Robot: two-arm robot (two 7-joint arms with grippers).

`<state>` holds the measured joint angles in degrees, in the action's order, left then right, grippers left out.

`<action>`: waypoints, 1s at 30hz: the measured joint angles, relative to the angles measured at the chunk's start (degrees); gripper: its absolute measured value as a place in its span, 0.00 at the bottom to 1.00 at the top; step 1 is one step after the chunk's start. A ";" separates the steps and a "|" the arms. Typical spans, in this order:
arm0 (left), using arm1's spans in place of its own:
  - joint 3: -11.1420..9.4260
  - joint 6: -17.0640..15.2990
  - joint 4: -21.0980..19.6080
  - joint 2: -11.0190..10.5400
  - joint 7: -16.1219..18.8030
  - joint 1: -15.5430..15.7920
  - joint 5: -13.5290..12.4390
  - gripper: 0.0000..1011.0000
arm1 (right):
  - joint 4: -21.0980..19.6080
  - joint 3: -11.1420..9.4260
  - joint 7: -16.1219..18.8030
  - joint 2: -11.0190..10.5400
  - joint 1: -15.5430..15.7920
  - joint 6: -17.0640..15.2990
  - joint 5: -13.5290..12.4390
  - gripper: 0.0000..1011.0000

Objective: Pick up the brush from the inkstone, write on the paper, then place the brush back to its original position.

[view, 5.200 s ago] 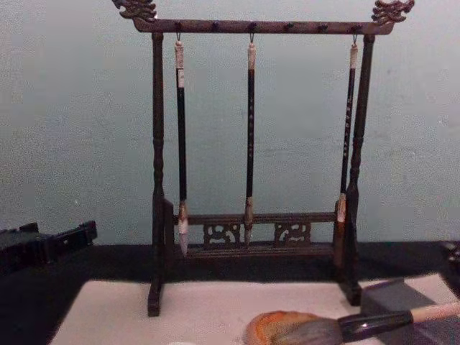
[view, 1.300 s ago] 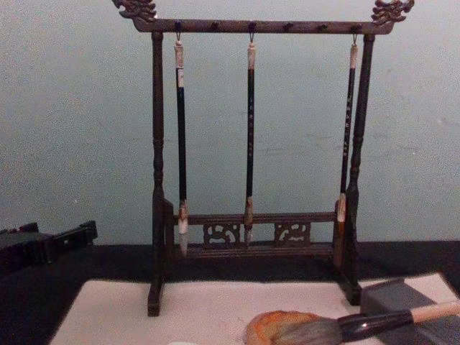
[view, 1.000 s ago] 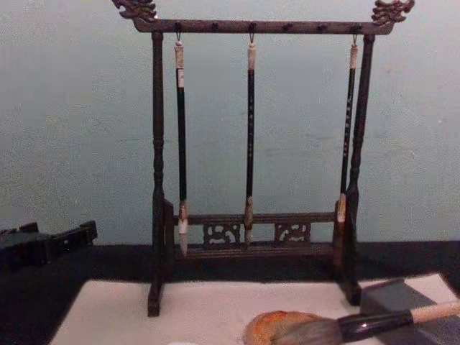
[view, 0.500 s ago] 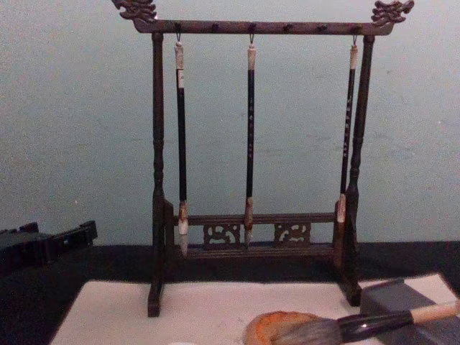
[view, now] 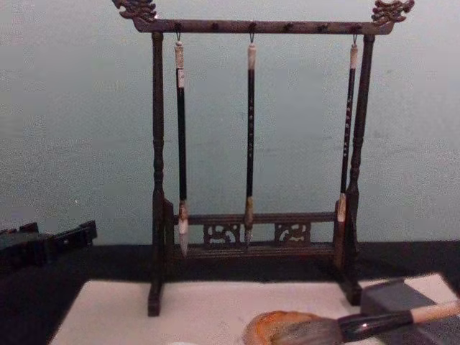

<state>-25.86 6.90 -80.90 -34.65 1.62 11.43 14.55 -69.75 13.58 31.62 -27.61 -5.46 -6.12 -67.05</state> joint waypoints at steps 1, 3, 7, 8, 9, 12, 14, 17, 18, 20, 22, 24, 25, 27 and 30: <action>0.00 0.00 0.00 0.00 0.00 0.00 0.00 0.99 | 0.48 0.22 0.22 0.04 -0.30 -0.03 -0.32 0.99; 0.00 0.00 0.00 0.00 0.00 0.00 0.00 0.99 | 0.90 0.46 0.47 0.07 -0.59 -0.04 -0.59 0.99; 0.00 0.00 0.00 0.00 0.00 0.00 -0.01 0.99 | 1.68 1.06 1.09 0.11 -1.21 -0.09 -1.25 0.99; 0.00 0.00 0.00 0.00 0.00 0.00 0.00 0.99 | 1.94 1.27 1.26 0.14 -1.42 -0.12 -1.51 0.99; 0.00 0.00 0.00 0.00 0.00 0.00 0.00 0.99 | 2.06 1.37 1.32 0.16 -1.52 -0.13 -1.64 0.99; 0.00 0.00 0.00 0.00 0.00 0.00 0.00 0.99 | 2.35 1.66 1.49 0.17 -1.74 -0.16 -2.02 0.99; 0.00 0.00 0.00 0.00 0.00 0.00 0.00 0.99 | 2.65 1.98 1.61 0.20 -2.00 -0.20 -2.32 0.99; 0.00 0.00 0.00 0.00 0.00 0.00 0.00 0.99 | 3.11 2.55 1.76 0.29 -2.44 -0.31 -2.68 0.99; 0.00 0.00 0.00 0.00 0.00 0.00 0.00 0.99 | 3.33 2.85 1.89 0.31 -2.66 -0.34 -2.84 0.99; 0.00 0.00 0.00 0.00 0.00 0.00 -0.01 0.99 | 3.53 3.17 2.04 0.31 -2.90 -0.36 -2.95 0.99; 0.00 0.00 0.00 0.00 0.00 0.00 0.00 0.99 | 3.71 3.56 2.12 0.28 -3.17 -0.36 -3.03 0.99; 0.00 0.00 0.00 0.00 0.00 0.00 0.00 0.99 | 3.73 3.81 2.00 0.21 -3.30 -0.34 -3.03 0.99; 0.00 0.00 0.00 0.00 0.00 0.00 0.00 0.99 | 3.73 4.02 1.75 0.13 -3.40 -0.28 -3.03 0.99; 0.00 0.00 0.00 0.00 0.00 0.00 0.00 0.99 | 3.72 4.00 1.74 0.13 -3.40 -0.27 -3.03 0.99; 0.00 0.00 0.00 0.00 0.00 0.00 0.00 0.99 | 3.71 3.97 1.74 0.13 -3.40 -0.26 -3.03 0.99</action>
<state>-25.86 6.91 -80.90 -34.64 1.62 11.43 14.55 -66.04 17.55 33.37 -27.48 -8.85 -6.38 -70.08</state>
